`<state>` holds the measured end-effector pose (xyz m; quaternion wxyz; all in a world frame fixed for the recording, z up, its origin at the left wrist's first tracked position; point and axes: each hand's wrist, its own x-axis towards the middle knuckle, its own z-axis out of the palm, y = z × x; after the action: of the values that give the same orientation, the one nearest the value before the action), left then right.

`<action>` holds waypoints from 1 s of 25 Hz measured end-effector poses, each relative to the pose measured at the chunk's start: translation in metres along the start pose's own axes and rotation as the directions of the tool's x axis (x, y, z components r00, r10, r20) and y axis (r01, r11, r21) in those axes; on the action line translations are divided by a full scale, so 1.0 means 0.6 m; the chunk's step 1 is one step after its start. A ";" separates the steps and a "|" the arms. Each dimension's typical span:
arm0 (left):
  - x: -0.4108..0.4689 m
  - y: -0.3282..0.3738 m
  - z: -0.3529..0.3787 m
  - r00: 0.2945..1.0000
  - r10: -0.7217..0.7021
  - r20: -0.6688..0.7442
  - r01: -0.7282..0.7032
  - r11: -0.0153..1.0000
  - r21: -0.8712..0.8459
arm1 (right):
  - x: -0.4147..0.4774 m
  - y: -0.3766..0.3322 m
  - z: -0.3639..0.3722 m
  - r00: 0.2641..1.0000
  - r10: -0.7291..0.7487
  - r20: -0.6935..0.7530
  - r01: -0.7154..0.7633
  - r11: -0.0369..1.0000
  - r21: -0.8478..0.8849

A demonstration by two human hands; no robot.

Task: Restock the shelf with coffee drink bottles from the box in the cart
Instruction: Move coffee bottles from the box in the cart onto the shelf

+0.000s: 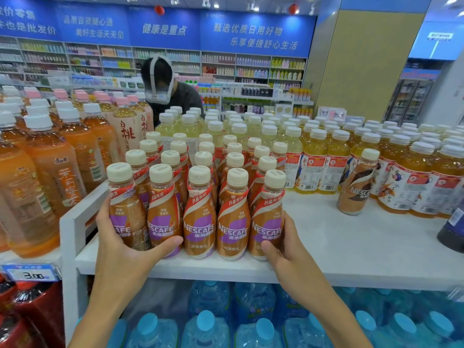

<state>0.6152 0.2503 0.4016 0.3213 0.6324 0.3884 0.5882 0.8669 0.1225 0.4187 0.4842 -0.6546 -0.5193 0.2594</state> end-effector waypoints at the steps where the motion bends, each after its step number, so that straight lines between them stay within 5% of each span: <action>1: -0.001 0.001 0.001 1.000 0.001 -0.002 -0.001 1.000 0.000 | 0.000 0.000 0.002 1.000 0.001 -0.004 -0.001 1.000 -0.014; 12: -0.005 0.011 0.002 1.000 0.000 -0.010 -0.001 1.000 -0.014 | 0.019 -0.005 0.005 1.000 0.011 0.005 -0.011 1.000 -0.020; 17: -0.003 0.010 0.001 1.000 -0.002 -0.004 0.002 1.000 -0.028 | 0.012 -0.024 -0.038 0.982 0.002 0.190 -0.011 0.999 0.046; 22: -0.004 0.009 0.000 1.000 -0.009 0.002 0.009 1.000 -0.024 | 0.129 -0.039 -0.123 0.974 0.047 -0.221 -0.028 0.996 0.090; 25: -0.004 0.009 -0.001 1.000 -0.014 0.002 0.014 1.000 -0.020 | 0.208 -0.032 -0.119 0.982 0.094 -0.161 -0.086 0.995 0.054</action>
<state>0.6155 0.2454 0.4051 0.3320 0.6269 0.3864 0.5894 0.9597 0.2126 0.4850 0.5283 -0.6849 -0.4415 0.2385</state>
